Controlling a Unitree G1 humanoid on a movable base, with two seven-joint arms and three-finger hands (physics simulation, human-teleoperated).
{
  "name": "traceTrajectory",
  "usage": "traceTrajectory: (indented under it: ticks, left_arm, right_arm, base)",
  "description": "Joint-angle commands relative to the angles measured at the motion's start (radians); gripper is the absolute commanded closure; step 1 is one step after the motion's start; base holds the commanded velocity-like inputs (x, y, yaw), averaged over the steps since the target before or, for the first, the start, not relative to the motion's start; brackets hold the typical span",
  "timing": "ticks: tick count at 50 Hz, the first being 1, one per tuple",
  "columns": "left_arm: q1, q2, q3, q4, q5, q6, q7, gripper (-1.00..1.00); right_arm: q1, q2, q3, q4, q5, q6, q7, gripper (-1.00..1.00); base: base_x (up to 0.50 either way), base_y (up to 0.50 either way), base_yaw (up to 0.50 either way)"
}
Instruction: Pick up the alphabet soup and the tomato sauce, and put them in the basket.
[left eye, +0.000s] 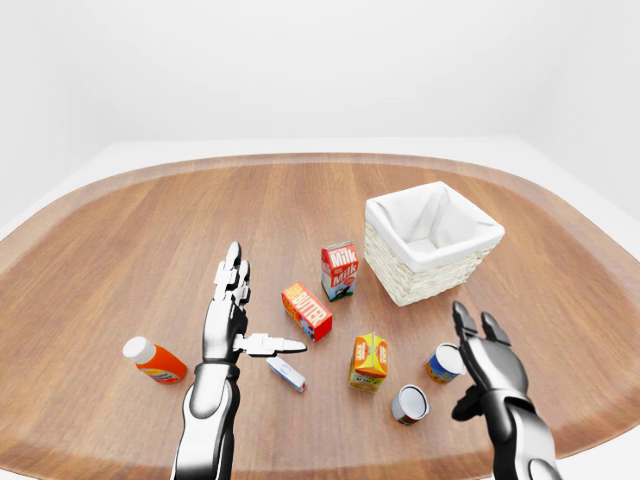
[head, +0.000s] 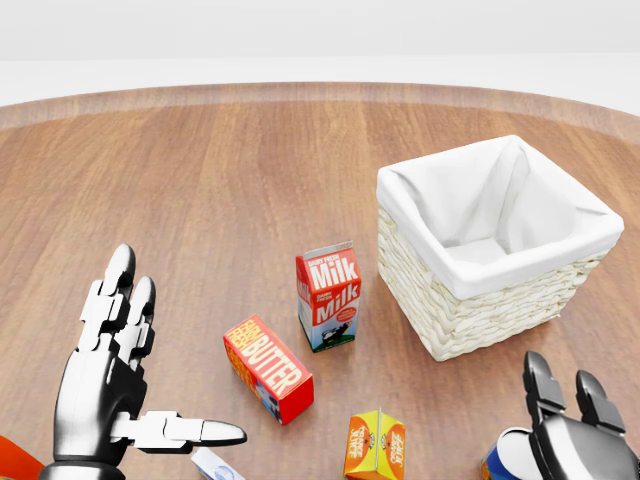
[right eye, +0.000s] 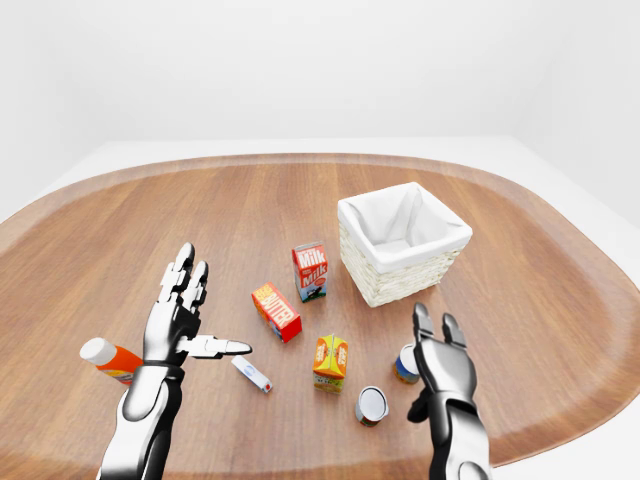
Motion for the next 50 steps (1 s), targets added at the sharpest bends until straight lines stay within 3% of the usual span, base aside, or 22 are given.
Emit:
traceTrajectory:
  ticks: [1, 50]
  left_arm:
    - [-0.004, -0.001, 0.005, 0.001, -0.007, 0.000, 0.001, -1.00]
    - [-0.004, -0.001, 0.005, 0.001, -0.007, 0.000, 0.001, -1.00]
  right_arm:
    - [-0.038, -0.017, 0.004, 0.060, 0.006, 0.000, -0.009, -1.00]
    - [-0.168, -0.079, 0.049, 0.284, 0.091, 0.000, -0.064, -1.00]
  base:
    - [0.00, 0.00, 0.00]
    - [0.00, 0.00, 0.00]
